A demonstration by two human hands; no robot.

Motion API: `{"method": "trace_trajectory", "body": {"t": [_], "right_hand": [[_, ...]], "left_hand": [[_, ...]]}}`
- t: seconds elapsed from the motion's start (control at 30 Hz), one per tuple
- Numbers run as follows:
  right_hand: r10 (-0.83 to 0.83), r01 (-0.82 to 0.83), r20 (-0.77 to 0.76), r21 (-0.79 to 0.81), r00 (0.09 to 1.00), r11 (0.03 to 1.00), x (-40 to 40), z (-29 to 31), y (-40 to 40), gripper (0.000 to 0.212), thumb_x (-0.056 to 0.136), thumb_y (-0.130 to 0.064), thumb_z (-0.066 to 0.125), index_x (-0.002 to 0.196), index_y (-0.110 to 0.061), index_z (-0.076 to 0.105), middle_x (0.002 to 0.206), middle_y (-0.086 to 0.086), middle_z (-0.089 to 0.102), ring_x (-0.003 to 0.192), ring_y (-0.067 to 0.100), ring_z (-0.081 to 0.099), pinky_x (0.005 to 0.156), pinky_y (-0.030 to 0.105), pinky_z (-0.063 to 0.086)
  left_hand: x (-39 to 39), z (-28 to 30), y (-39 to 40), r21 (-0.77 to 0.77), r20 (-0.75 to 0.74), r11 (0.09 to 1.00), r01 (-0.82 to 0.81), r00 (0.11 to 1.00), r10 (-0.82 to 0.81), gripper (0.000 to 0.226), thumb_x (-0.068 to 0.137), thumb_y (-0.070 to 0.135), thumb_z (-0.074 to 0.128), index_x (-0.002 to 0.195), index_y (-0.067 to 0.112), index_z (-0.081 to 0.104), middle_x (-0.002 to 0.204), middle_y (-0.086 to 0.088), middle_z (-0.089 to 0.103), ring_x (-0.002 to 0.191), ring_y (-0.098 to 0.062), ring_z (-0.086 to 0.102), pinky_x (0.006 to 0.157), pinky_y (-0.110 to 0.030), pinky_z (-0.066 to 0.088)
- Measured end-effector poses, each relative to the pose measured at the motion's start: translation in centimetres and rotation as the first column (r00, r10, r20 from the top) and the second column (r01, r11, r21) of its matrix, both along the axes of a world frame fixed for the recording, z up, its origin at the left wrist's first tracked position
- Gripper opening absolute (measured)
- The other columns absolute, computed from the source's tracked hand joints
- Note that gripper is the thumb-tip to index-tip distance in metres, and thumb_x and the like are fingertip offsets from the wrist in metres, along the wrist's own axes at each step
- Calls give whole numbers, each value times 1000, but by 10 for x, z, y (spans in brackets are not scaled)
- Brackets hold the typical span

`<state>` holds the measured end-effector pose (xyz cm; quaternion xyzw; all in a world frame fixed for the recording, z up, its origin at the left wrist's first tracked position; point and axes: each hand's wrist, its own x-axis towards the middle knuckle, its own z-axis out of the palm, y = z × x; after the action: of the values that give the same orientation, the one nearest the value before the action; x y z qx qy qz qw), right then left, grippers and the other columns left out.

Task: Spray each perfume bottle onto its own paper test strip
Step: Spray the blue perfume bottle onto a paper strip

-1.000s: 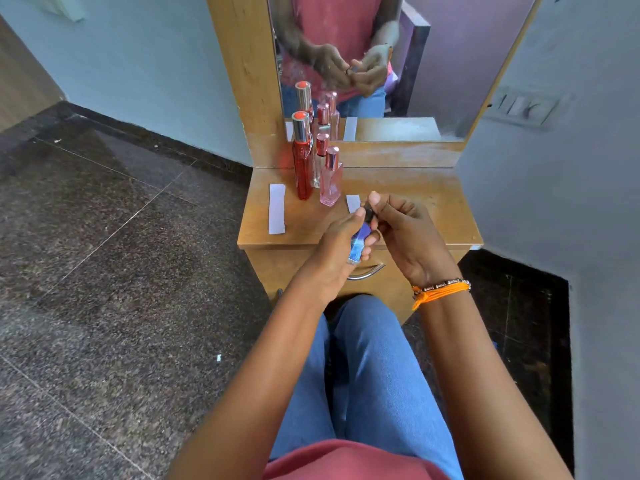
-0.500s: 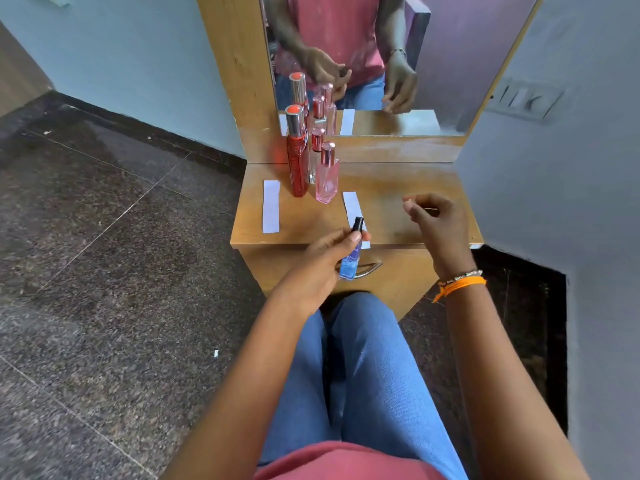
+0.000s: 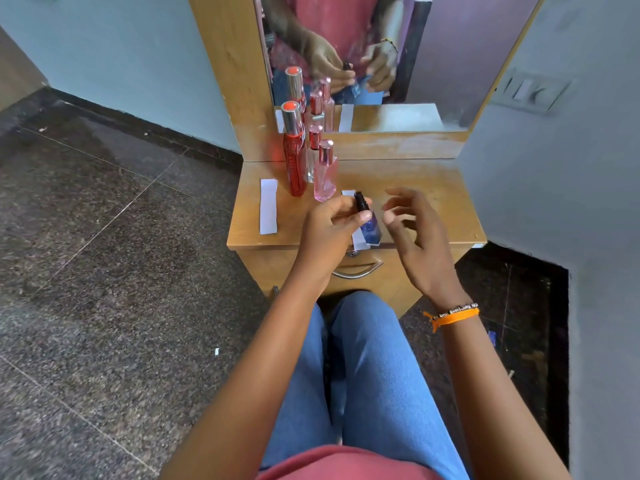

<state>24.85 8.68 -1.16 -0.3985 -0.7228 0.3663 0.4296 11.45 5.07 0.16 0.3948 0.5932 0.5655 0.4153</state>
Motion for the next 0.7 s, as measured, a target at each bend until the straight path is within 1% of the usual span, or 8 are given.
{"method": "trace_trajectory", "body": {"t": [0.17,0.23,0.33,0.4,0.47,0.57,0.63,0.7], "right_hand": [[54,-52,90,-17,995,998,0,-5,0,39,85,-10,66,119,-21,50,93,-15,61,84,6,61,75,18,52],[27,-24,72,-40,997,999,3,-6,2,36,87,-6,62,118,-21,50,91,-13,62,83,9,62,74,20,53],[-11,13,34,-55,999,998,7,-5,6,35,88,-2,59,119,-16,51,90,-12,61,79,6,61,73,18,51],[-26,27,16,-54,1000,998,7,-4,8,35,88,-2,59,121,-13,51,90,-10,61,78,6,61,72,19,52],[-32,32,3,-55,999,998,7,-3,9,35,88,-2,59,120,-13,51,90,-8,62,77,6,61,73,21,53],[-34,33,-8,-60,999,998,8,-2,8,35,89,-3,58,121,-13,51,89,-10,61,76,7,61,71,19,52],[-47,46,-13,-67,999,997,7,-1,7,36,89,-4,57,122,-18,50,88,-10,59,77,9,60,69,16,50],[-67,64,-29,-77,997,995,6,1,6,37,91,-7,53,122,-26,48,90,-8,57,80,13,59,68,17,49]], "left_hand": [[-4,-1,9,5,0,999,53,999,-53,21,89,6,58,108,9,65,98,0,68,87,-5,64,84,-20,51],[-5,-5,11,-16,-119,999,44,992,-46,25,94,12,50,115,8,63,108,-6,67,93,-14,65,89,-27,51],[-7,-19,15,-28,-671,999,41,740,-50,31,96,7,43,123,7,59,126,-10,60,116,-22,55,96,-28,41],[-3,-28,17,-106,-819,991,80,558,-133,37,95,2,42,131,5,51,140,-11,48,134,-25,38,107,-33,32],[2,-36,16,-150,-866,984,98,468,-178,40,95,5,42,135,4,44,146,-12,41,141,-27,27,115,-36,21],[4,-39,13,-57,-847,997,55,526,-78,31,93,8,47,122,6,59,130,-13,57,128,-29,45,110,-37,28],[2,-36,11,19,-806,1000,-1,592,16,21,88,5,53,101,8,68,107,-9,65,106,-27,55,90,-31,41],[1,-33,13,18,-792,999,-43,609,40,19,85,4,57,99,9,68,105,-6,63,101,-25,52,83,-28,40]]}}
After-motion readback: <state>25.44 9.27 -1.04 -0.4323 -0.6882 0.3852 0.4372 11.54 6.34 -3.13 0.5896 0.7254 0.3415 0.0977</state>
